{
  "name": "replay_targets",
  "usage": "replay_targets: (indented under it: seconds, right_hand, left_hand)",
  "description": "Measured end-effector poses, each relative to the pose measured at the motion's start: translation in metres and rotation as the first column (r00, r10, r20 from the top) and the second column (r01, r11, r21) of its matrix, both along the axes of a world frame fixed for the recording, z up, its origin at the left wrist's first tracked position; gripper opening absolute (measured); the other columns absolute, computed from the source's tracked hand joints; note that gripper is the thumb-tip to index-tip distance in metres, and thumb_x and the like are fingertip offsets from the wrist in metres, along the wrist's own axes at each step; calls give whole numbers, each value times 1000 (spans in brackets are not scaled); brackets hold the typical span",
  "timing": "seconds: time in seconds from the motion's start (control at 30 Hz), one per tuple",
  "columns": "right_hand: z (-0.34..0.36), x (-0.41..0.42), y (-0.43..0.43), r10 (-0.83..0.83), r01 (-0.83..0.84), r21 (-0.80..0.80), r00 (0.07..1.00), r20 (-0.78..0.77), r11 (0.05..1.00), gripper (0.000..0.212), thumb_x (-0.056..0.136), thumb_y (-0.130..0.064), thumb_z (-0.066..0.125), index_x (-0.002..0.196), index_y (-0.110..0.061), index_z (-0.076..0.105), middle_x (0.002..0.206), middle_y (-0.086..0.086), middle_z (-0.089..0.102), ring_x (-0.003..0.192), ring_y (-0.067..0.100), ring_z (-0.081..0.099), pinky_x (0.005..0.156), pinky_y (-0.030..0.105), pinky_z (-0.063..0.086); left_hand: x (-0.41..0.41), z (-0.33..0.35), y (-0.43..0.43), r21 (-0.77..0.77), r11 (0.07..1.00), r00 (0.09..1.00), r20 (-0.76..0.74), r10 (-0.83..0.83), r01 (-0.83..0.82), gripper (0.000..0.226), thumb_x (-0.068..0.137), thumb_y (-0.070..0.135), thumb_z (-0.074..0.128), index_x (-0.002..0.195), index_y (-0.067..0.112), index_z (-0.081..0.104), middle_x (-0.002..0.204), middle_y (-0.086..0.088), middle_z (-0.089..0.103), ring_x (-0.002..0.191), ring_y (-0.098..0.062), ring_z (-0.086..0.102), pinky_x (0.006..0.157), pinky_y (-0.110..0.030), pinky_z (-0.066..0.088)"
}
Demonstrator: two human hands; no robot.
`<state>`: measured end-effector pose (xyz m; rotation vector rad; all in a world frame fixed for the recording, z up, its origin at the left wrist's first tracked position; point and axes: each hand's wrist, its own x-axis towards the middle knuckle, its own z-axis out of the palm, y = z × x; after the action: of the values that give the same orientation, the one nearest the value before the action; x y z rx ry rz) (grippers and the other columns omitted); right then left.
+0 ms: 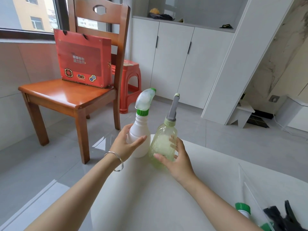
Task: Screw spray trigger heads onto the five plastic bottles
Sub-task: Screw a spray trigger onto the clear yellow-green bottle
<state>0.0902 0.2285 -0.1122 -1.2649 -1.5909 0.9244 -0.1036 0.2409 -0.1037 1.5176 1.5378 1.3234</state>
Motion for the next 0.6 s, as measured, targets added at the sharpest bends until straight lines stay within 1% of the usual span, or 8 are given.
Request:
replay_targets:
  seconds: [0.13,0.27,0.37,0.47,0.5,0.53,0.57,0.6]
  right_hand:
    - [0,-2,-1,-29,29,13,1000,11,999,82,66,-36,82,133,-31,36,135,-14,45,126,4,41,106,29,36]
    - [-1,-3,0,-50,50,16,999,5,999,80,67,-33,82,132,-29,37,134,-11,45,123,5,41,101,21,32]
    - [-1,-4,1,-55,55,13,998,2,998,81,67,-33,82,133,-28,36,135,-11,45,122,4,41,100,20,31]
    - [-3,-4,1,-53,53,2,999,2,999,83,68,-35,81,135,-30,33,136,-14,42,122,1,39,98,17,29]
    - [-4,-5,1,-47,47,-7,999,4,999,84,68,-35,81,136,-31,32,137,-15,41,122,1,38,97,16,28]
    - [-4,-5,1,-40,40,-16,999,6,999,85,68,-36,81,136,-32,31,137,-16,41,123,1,39,96,16,28]
    - [-4,-5,0,-30,30,-21,1000,8,999,86,67,-37,81,137,-33,29,138,-17,40,125,1,39,96,16,29]
    - [-4,-5,0,-23,23,-22,1000,11,999,89,67,-38,80,138,-33,27,140,-17,40,128,2,38,97,16,28]
  left_hand:
    - [2,1,-2,-12,1000,1000,-1,7,-7,47,79,43,68,118,39,42,100,29,51,84,29,46,66,-4,36]
    - [3,1,-2,-22,1000,1000,22,7,-7,47,79,42,68,118,38,42,100,29,50,86,21,46,67,-6,36]
    - [3,1,-1,-24,1000,1000,17,6,-6,46,80,43,67,118,40,41,99,31,50,82,25,47,65,-5,36]
    - [4,-1,-1,-25,1000,1000,22,10,-9,47,81,40,67,120,38,40,99,30,52,81,29,49,60,0,40]
    - [5,-2,0,-32,999,1000,24,11,-11,47,82,39,66,120,37,40,99,29,53,84,26,52,60,2,40]
    - [6,-2,-1,-41,999,1000,29,9,-8,48,82,38,66,121,36,39,101,28,54,91,19,55,62,3,41]
    - [6,-3,-1,-52,999,1000,31,6,-5,50,82,39,66,124,35,39,108,24,55,101,9,57,69,0,43]
    - [6,-3,-2,-63,998,1000,30,4,-2,58,81,40,67,130,30,37,122,18,54,116,-5,53,84,-7,45]
